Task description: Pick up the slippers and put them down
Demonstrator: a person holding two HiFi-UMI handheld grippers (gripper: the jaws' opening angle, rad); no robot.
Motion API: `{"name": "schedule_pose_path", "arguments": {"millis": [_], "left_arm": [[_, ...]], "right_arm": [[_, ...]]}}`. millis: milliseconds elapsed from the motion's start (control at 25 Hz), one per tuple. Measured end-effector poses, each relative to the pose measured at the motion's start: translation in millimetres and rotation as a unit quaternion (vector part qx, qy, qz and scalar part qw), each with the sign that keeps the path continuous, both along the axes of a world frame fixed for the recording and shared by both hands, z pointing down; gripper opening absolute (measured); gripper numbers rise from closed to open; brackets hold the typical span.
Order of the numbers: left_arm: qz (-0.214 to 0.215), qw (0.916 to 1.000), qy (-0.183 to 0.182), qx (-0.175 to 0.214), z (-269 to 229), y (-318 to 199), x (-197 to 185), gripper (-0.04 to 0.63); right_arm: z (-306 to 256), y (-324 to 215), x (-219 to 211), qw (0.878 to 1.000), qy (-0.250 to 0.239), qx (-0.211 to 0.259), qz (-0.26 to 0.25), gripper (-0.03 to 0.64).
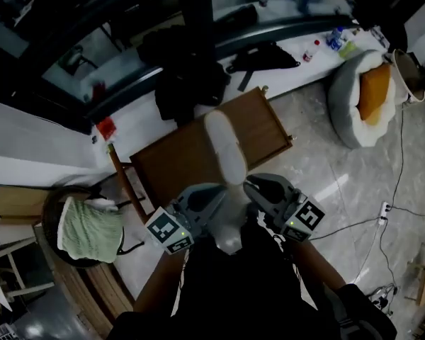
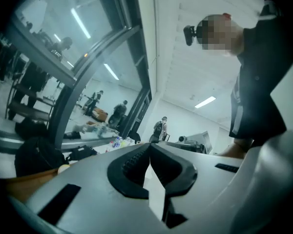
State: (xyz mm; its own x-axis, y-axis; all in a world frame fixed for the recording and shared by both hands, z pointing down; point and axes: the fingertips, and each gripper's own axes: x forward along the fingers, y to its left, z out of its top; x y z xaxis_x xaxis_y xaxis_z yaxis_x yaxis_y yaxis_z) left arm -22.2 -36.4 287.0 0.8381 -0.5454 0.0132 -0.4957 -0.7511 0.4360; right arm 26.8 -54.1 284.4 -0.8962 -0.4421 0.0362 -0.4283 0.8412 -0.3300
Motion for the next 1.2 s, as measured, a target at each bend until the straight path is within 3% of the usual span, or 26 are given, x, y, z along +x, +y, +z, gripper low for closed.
{"name": "schedule_pose_path", "arguments": {"millis": [240,320,520,680,920,1200], "left_arm": [[0.012,0.9982,0.001,0.059,-78,8,-17,0.011],[0.004,0.9968,0.010,0.079,-97,9,-25,0.011],[-0.008,0.9940,0.027,0.105,-121,17,-31,0.011],[0.012,0.9935,0.010,0.113,-124,31,-28,0.011],[0.003,0.9944,0.008,0.106,-121,36,-42,0.009],[-0.002,0.9946,0.011,0.103,-121,35,-45,0.011]], "right_arm": [[-72,24,-24,0.998,-0.034,0.005,-0.053,0.040],[-75,25,-28,0.997,-0.030,-0.006,-0.069,0.040],[-88,26,-44,0.995,-0.010,0.031,-0.093,0.040],[-95,28,-54,0.994,0.020,0.037,-0.102,0.040],[-98,25,-57,0.994,-0.043,0.021,-0.093,0.040],[-102,29,-52,0.994,-0.031,0.044,-0.091,0.040]]}}
